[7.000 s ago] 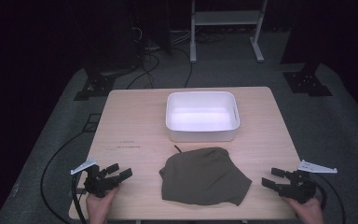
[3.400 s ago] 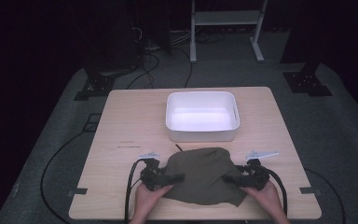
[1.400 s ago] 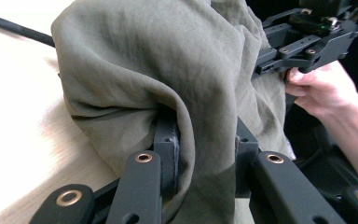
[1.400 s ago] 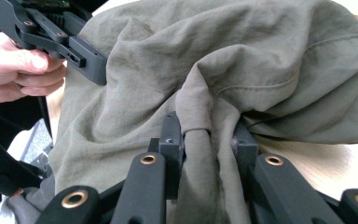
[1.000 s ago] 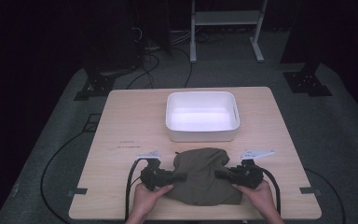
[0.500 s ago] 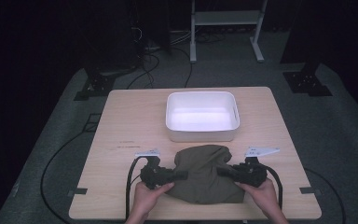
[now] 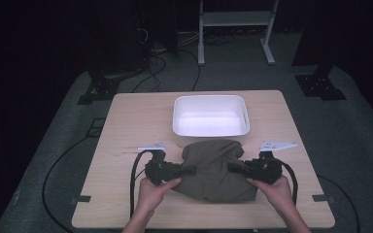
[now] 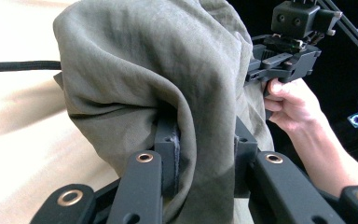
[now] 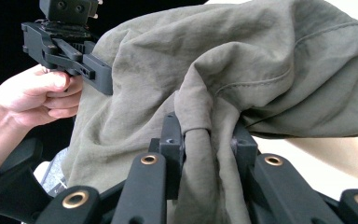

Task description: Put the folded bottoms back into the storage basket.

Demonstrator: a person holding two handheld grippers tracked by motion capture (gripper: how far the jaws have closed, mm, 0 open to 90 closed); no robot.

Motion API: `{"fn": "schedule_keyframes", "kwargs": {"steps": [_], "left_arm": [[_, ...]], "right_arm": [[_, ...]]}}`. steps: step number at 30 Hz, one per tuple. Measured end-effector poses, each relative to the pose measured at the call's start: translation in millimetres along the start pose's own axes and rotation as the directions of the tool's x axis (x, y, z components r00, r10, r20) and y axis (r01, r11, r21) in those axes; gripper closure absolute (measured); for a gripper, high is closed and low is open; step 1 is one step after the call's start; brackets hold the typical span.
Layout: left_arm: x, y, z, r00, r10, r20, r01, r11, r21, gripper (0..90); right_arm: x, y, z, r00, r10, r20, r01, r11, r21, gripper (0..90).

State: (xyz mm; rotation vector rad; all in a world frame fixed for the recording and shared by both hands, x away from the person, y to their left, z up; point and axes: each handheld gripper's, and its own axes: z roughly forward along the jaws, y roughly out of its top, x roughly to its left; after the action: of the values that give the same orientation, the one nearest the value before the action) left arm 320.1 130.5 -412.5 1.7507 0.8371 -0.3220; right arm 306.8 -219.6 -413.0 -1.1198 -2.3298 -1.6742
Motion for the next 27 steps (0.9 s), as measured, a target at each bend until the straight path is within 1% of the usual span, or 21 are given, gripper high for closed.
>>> {"fn": "schedule_keyframes", "kwargs": {"steps": [1, 3, 6, 7, 8, 9, 14, 15, 16, 21, 24, 25, 26, 27], "left_arm": [[-0.9, 7.6, -1.7, 1.0000, 0.007, -0.006, -0.007, 1.0000, 0.003, 71.3], [-1.1, 13.5, -3.0, 0.9999, 0.005, -0.009, -0.005, 1.0000, 0.000, 71.3], [-0.8, 18.1, -3.9, 0.9999, 0.008, -0.010, -0.008, 1.0000, -0.001, 71.3], [0.3, 22.8, -4.4, 1.0000, 0.004, -0.004, -0.004, 1.0000, -0.005, 71.3], [0.3, 22.8, -4.4, 1.0000, 0.004, -0.004, -0.004, 1.0000, -0.005, 71.3], [0.7, 26.0, -4.3, 1.0000, -0.008, 0.001, 0.008, 0.9999, -0.014, 71.3], [1.6, 33.5, -5.0, 1.0000, -0.006, 0.002, 0.006, 0.9999, -0.011, 71.3], [2.2, 38.1, -5.2, 1.0000, -0.007, 0.000, 0.007, 0.9999, -0.011, 71.3], [2.2, 38.1, -5.2, 1.0000, -0.007, 0.000, 0.007, 0.9999, -0.011, 71.3], [0.8, 53.6, -8.0, 1.0000, 0.000, -0.008, 0.000, 0.9999, -0.014, 71.3], [1.4, 57.7, -9.2, 1.0000, -0.003, -0.005, 0.003, 0.9999, -0.016, 71.3], [1.8, 61.9, -10.1, 1.0000, -0.003, -0.009, 0.003, 0.9998, -0.017, 71.3], [1.8, 61.9, -10.1, 1.0000, -0.003, -0.009, 0.003, 0.9998, -0.017, 71.3], [1.5, 66.4, -10.4, 0.9999, -0.003, -0.014, 0.003, 0.9998, -0.019, 71.3]], "right_arm": [[0.7, 6.5, -0.5, 1.0000, -0.008, 0.005, 0.008, 1.000, -0.002, 72.8], [1.1, 11.5, -0.5, 0.9998, -0.015, 0.011, 0.015, 1.000, -0.004, 72.8], [1.9, 16.9, -0.8, 0.9997, -0.019, 0.015, 0.019, 1.000, -0.005, 72.8], [1.1, 22.6, -1.3, 0.9994, -0.027, 0.021, 0.027, 1.000, -0.006, 72.8], [1.1, 22.6, -1.3, 0.9994, -0.027, 0.021, 0.027, 1.000, -0.006, 72.8], [0.6, 27.2, -1.8, 0.9991, -0.033, 0.026, 0.033, 0.999, -0.005, 72.8], [0.5, 35.5, -3.7, 0.9986, -0.039, 0.034, 0.039, 0.999, -0.003, 72.8], [0.3, 39.7, -4.6, 0.9984, -0.041, 0.038, 0.041, 0.999, -0.002, 72.8], [0.1, 42.2, -5.2, 0.9982, -0.044, 0.041, 0.044, 0.999, 0.000, 72.8], [-0.4, 53.5, -6.1, 0.9979, -0.045, 0.046, 0.045, 0.999, -0.006, 72.8], [-0.9, 60.5, -6.2, 0.9978, -0.048, 0.046, 0.049, 0.999, -0.009, 72.7], [-1.0, 63.6, -6.2, 0.9975, -0.053, 0.048, 0.053, 0.999, -0.010, 72.8], [-1.0, 63.6, -6.2, 0.9975, -0.053, 0.048, 0.053, 0.999, -0.010, 72.8], [-0.8, 67.9, -6.5, 0.9971, -0.056, 0.052, 0.056, 0.998, -0.004, 72.7]]}}
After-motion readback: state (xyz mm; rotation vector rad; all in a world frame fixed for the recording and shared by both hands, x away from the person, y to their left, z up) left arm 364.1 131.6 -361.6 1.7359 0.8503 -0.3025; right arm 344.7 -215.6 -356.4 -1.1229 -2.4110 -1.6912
